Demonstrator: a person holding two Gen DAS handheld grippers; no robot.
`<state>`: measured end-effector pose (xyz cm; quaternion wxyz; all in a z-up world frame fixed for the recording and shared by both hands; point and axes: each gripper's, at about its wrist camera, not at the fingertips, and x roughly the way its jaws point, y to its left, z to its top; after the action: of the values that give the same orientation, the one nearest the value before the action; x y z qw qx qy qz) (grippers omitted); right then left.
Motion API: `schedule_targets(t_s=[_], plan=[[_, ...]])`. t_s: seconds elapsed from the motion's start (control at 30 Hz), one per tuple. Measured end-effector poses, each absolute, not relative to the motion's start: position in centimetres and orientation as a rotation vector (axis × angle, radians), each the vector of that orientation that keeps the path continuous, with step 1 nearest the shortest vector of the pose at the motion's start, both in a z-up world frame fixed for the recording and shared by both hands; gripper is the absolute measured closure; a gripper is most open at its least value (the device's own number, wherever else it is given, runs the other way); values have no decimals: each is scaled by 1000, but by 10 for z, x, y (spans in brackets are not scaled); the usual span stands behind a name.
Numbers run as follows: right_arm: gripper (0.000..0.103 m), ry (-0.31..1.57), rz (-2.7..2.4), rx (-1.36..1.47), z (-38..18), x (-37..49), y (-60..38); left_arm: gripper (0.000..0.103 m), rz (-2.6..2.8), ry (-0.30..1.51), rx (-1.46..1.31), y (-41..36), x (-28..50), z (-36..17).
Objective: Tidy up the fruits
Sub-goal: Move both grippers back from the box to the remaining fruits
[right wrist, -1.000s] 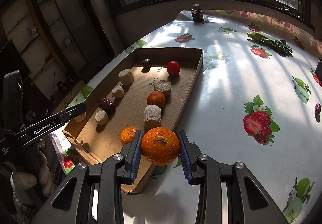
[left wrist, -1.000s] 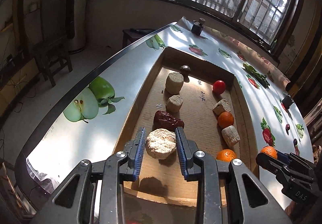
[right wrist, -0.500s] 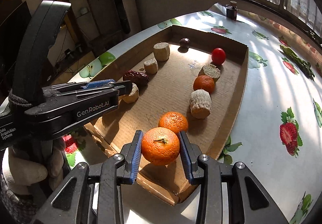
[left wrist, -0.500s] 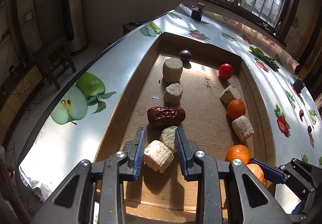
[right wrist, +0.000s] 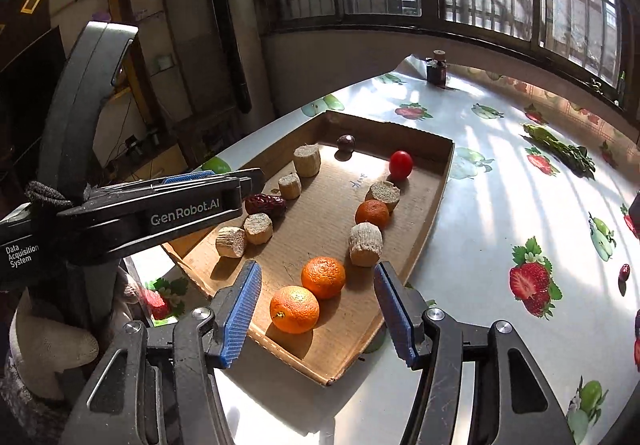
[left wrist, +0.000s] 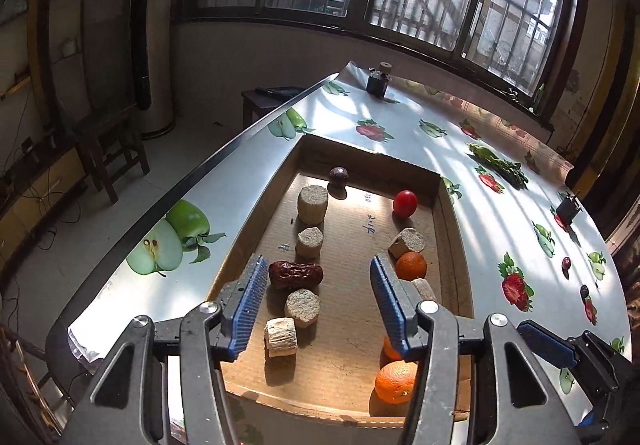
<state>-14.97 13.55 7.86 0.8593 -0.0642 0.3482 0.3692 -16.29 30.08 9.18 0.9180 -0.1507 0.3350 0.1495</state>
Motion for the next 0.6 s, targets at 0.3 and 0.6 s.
schedule_targets(t_s=[0.3,0.6], plan=[[37,727,574,19,88,-139,36,42,222,604,-236,254,-178,122],[37,773,395,127,83,-130,-62,39,70,586,-174,184,-181,135]])
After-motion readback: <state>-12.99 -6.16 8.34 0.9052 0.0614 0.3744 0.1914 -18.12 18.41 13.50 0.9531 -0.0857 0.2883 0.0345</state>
